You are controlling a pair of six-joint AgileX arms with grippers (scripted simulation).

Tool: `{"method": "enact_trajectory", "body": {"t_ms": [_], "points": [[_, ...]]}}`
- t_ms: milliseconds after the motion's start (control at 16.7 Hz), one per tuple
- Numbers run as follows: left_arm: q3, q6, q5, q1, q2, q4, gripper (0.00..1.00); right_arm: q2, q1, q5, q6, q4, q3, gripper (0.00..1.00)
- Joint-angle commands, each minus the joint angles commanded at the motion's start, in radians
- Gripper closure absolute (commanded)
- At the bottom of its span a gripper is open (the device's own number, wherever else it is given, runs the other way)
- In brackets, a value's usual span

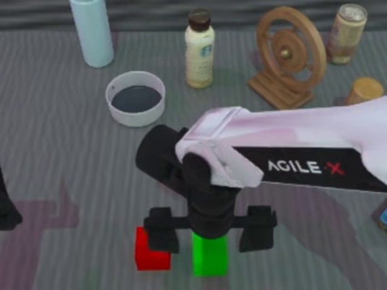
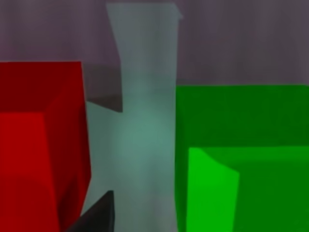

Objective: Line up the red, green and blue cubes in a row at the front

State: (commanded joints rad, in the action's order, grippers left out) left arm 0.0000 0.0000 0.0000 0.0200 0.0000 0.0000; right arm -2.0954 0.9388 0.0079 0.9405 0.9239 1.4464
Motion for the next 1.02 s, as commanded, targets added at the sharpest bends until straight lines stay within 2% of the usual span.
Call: {"method": "enact_trajectory", "body": {"t_ms": [300,660,840,1020], "points": [[0.0,0.0,0.0,0.0,0.0,0.0,0.0,0.064,0.005,-0.001,-0.002,0.164,0.096,0.0],[0.0,0.0,0.0,0.0,0.0,0.0,0.0,0.063,-0.005,-0.001,-0.014,0.169,0.102,0.0],[0.0,0.0,0.0,0.0,0.0,0.0,0.0,0.043,-0.04,0.0,-0.109,0.175,0.127,0.0],[0.0,0.0,0.0,0.0,0.0,0.0,0.0,0.012,-0.107,0.0,-0.287,0.186,0.164,0.0]]}}
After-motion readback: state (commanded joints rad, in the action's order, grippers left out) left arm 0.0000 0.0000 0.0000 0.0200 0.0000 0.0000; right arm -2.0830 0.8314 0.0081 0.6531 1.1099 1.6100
